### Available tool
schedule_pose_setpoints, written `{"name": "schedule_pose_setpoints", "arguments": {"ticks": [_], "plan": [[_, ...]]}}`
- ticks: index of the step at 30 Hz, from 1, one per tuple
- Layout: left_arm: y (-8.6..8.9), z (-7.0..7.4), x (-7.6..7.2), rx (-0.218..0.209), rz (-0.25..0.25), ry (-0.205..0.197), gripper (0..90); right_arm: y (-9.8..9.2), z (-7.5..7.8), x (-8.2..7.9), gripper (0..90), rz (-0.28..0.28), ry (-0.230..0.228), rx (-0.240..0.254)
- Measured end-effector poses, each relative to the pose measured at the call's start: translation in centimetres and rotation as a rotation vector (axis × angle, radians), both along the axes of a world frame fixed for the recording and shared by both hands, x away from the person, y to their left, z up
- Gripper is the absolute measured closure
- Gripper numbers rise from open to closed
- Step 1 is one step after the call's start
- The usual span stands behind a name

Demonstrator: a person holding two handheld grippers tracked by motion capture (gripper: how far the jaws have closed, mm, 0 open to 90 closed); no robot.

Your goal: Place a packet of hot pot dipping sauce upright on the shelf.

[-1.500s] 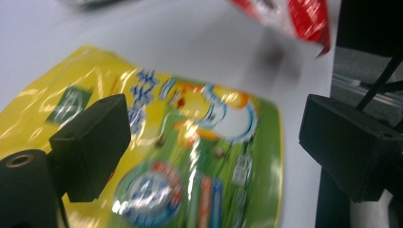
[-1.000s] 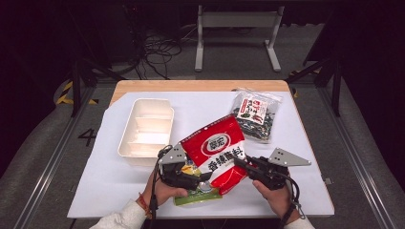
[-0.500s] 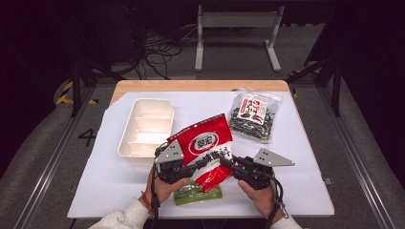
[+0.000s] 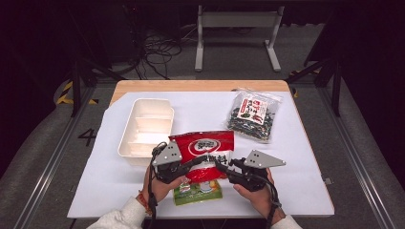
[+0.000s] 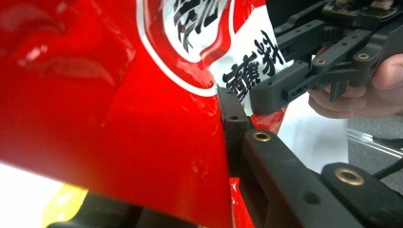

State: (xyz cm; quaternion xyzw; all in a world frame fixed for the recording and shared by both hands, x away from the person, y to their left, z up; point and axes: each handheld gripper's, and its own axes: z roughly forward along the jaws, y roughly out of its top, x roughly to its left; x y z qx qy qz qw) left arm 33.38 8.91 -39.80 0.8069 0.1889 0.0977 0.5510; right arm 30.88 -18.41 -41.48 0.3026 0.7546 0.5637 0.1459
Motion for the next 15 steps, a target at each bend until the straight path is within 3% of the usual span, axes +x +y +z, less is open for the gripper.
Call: {"name": "schedule_pose_setpoints", "arguments": {"ticks": [2, 7, 9, 12, 15], "plan": [[0.1, 0.2, 0.0, 0.0, -0.002, -0.006, 90.0, -0.2, 0.1, 0.0, 64.0, 0.003, 0.004, 0.0], [0.5, 1.0, -0.1, 0.011, -0.003, -0.037, 90.0, -0.8, 0.5, -0.4, 43.2, -0.008, 0.025, -0.022], [0.7, 1.2, -0.2, 0.011, -0.003, -0.046, 90.0, -1.1, 0.7, -0.5, 40.8, -0.001, 0.024, -0.026], [1.8, 2.1, -0.1, -0.002, 0.012, -0.073, 90.0, -2.7, 1.5, -1.3, 32.4, 0.008, 0.007, -0.036], [3.1, 2.8, 0.1, -0.02, 0.042, -0.098, 90.0, -5.1, 1.9, -2.1, 30.7, -0.032, 0.01, -0.033]]}}
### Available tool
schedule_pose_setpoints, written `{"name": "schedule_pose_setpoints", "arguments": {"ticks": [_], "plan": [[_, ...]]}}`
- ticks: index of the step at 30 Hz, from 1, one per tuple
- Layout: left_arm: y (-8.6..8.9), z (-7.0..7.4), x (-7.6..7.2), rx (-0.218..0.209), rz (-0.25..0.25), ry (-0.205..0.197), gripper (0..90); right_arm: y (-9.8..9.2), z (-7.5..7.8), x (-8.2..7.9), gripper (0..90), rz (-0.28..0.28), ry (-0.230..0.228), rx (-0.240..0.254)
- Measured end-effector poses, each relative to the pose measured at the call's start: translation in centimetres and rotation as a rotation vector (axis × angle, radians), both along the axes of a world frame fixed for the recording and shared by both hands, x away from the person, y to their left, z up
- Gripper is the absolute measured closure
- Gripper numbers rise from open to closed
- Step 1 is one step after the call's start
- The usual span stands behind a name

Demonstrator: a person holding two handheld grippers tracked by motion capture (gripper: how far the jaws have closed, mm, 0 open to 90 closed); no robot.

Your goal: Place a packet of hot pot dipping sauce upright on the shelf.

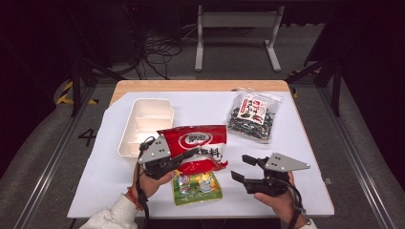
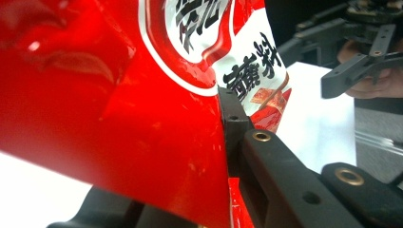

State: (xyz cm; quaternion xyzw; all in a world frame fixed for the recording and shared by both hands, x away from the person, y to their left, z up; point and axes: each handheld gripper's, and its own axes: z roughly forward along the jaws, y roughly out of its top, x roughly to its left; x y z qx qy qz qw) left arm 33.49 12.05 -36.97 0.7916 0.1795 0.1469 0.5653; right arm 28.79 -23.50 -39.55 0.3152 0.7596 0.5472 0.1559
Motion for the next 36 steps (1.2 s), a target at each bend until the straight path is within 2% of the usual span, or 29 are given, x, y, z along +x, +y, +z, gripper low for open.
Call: {"name": "schedule_pose_setpoints", "arguments": {"ticks": [2, 3, 5, 10, 13, 15, 22, 32, 35, 36], "plan": [[0.3, 0.2, 0.0, 0.0, 0.01, -0.014, 90.0, -0.5, 0.0, -0.1, 30.7, -0.01, 0.007, 0.001], [1.1, 0.5, 0.1, 0.008, 0.028, -0.039, 90.0, -0.9, 0.0, -0.2, 30.5, -0.018, 0.018, 0.001], [2.2, 1.0, 0.3, 0.003, 0.051, -0.052, 90.0, -2.4, -0.2, -0.5, 29.9, -0.047, 0.043, 0.0], [5.0, 2.3, 1.3, -0.011, 0.1, -0.085, 90.0, -3.8, -0.9, -0.4, 30.2, -0.076, 0.092, 0.009], [5.8, 2.5, 1.8, -0.007, 0.124, -0.098, 90.0, -3.7, -1.4, -0.2, 30.0, -0.069, 0.112, 0.0], [6.5, 2.7, 2.4, 0.003, 0.15, -0.103, 90.0, -3.2, -1.8, 0.1, 29.4, -0.061, 0.126, -0.033], [8.4, 2.8, 5.4, 0.035, 0.221, -0.1, 90.0, -2.2, -2.4, 0.3, 28.0, -0.033, 0.138, -0.078], [9.1, 2.9, 9.4, 0.095, 0.278, -0.104, 90.0, -1.8, -3.0, 0.5, 27.8, -0.018, 0.149, -0.099], [9.1, 2.9, 10.0, 0.101, 0.287, -0.1, 90.0, -1.6, -3.2, 0.5, 27.6, -0.01, 0.15, -0.11], [9.1, 2.9, 10.6, 0.117, 0.292, -0.097, 90.0, -1.6, -3.2, 0.5, 27.5, -0.009, 0.153, -0.11]]}}
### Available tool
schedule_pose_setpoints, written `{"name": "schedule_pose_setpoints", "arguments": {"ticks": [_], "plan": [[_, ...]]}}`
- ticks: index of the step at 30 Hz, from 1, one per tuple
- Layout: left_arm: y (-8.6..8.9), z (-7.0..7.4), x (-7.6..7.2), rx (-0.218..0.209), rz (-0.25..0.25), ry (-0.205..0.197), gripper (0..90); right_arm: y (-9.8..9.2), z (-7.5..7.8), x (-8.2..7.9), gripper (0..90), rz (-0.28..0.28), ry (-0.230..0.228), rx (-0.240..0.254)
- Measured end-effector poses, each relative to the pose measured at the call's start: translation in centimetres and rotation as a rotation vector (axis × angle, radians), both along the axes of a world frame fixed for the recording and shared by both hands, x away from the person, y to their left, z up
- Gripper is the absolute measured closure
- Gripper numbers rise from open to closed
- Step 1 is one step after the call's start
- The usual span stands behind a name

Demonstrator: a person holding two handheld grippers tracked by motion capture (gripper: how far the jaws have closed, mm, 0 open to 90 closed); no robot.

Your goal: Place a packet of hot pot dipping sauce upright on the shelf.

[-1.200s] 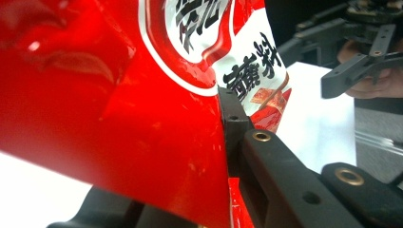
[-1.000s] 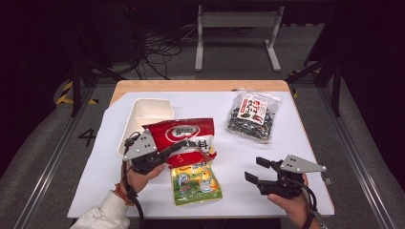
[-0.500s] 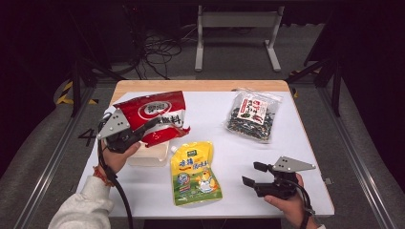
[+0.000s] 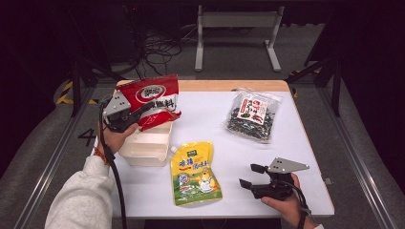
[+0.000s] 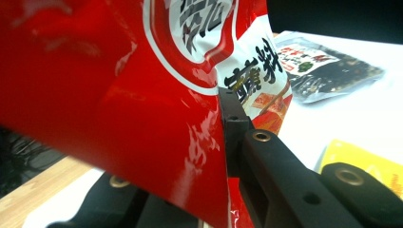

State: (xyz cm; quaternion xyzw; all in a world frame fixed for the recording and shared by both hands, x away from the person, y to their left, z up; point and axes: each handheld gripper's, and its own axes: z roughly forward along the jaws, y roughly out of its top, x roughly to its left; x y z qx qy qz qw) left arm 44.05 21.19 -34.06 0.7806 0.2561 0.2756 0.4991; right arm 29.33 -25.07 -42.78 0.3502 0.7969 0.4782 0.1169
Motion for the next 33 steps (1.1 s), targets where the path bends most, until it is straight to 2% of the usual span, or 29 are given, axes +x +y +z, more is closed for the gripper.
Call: {"name": "schedule_pose_setpoints", "arguments": {"ticks": [4, 9, 13, 19, 23, 28, 33], "plan": [[0.0, -0.4, 1.2, 0.037, 0.023, 0.014, 90.0, 0.0, -0.1, 0.0, 27.2, 0.001, 0.006, 0.005], [0.1, -0.7, 2.4, 0.053, 0.046, 0.019, 90.0, -0.2, -0.2, -0.2, 27.0, -0.007, 0.006, 0.011], [0.1, -1.1, 3.8, 0.102, 0.077, 0.02, 90.0, -0.5, -0.5, -0.3, 26.8, -0.02, 0.015, 0.011], [-0.2, -1.3, 5.3, 0.165, 0.084, 0.007, 90.0, -0.8, -0.7, -0.5, 26.8, -0.036, 0.024, 0.01], [-0.6, -1.7, 6.3, 0.186, 0.084, 0.009, 89.9, -1.1, -0.9, -0.6, 27.0, -0.058, 0.031, 0.009], [-1.0, -2.2, 7.3, 0.191, 0.075, 0.004, 89.8, -1.3, -1.0, -0.8, 27.0, -0.07, 0.037, 0.014], [-0.4, -2.7, 7.9, 0.138, 0.06, 0.032, 89.8, -1.5, -1.1, -1.0, 26.8, -0.073, 0.039, 0.009]]}}
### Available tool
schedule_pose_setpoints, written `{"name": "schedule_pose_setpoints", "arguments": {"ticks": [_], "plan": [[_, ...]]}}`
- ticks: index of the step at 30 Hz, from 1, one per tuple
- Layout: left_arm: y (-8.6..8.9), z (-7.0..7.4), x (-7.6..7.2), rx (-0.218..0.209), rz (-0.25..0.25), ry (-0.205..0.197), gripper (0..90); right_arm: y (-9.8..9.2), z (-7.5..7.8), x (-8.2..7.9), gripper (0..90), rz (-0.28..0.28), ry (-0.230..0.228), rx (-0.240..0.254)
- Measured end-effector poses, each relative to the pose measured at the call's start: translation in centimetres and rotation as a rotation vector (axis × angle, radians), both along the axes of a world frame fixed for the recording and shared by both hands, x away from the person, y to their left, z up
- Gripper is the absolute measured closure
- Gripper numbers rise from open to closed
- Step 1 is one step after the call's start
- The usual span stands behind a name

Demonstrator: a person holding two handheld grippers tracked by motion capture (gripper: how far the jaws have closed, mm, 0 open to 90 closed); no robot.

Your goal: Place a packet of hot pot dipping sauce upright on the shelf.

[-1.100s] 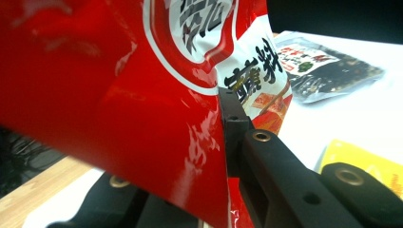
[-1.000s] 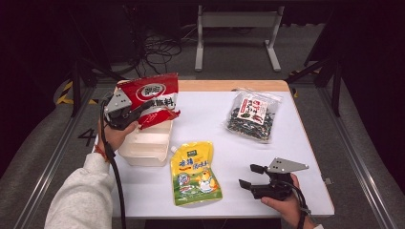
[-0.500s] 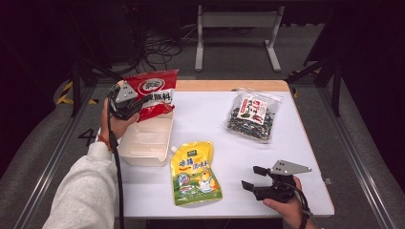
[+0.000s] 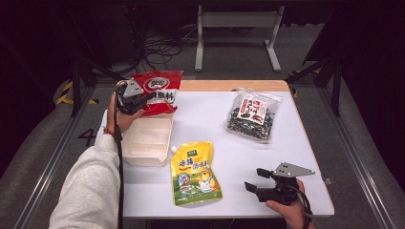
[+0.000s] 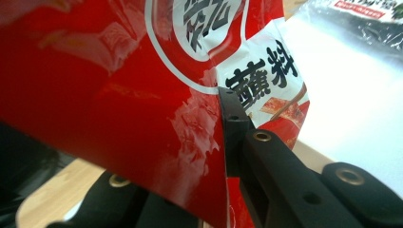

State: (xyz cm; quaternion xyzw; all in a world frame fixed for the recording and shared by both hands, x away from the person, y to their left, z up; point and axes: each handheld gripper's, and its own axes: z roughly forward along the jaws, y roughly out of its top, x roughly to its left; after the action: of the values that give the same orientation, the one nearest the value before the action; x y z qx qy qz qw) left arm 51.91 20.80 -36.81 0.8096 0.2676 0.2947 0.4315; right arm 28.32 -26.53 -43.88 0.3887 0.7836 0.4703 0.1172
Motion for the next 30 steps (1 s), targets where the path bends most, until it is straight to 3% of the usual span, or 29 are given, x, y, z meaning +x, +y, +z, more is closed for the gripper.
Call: {"name": "schedule_pose_setpoints", "arguments": {"ticks": [3, 6, 11, 15, 16, 18, 21, 30], "plan": [[0.5, 0.0, -0.1, -0.003, -0.009, 0.013, 89.9, 0.0, 0.0, -0.1, 26.8, 0.004, 0.006, 0.0], [0.8, 0.4, -0.3, 0.045, -0.007, 0.018, 90.0, 0.0, 0.0, -0.2, 26.6, 0.008, 0.005, -0.002], [0.4, 0.2, -0.4, 0.051, -0.037, 0.04, 89.7, 0.0, 0.1, -0.1, 26.3, 0.007, 0.001, -0.001], [-0.7, -1.1, -0.1, 0.06, -0.049, 0.082, 87.8, 0.2, 0.2, 0.0, 26.1, 0.017, 0.001, 0.002], [-0.7, -1.2, 0.0, 0.067, -0.04, 0.077, 87.7, 0.3, 0.2, 0.0, 26.0, 0.022, 0.002, -0.002], [-0.2, -1.1, -0.1, 0.02, -0.022, 0.077, 82.7, 0.4, 0.2, 0.0, 25.9, 0.028, 0.003, -0.005], [0.6, -1.0, -0.3, 0.006, 0.011, 0.08, 74.9, 0.4, 0.2, 0.0, 25.9, 0.033, 0.005, -0.006], [2.7, -1.6, -1.0, -0.042, 0.02, 0.126, 89.7, 0.7, 0.4, 0.4, 25.9, 0.049, -0.001, -0.011]]}}
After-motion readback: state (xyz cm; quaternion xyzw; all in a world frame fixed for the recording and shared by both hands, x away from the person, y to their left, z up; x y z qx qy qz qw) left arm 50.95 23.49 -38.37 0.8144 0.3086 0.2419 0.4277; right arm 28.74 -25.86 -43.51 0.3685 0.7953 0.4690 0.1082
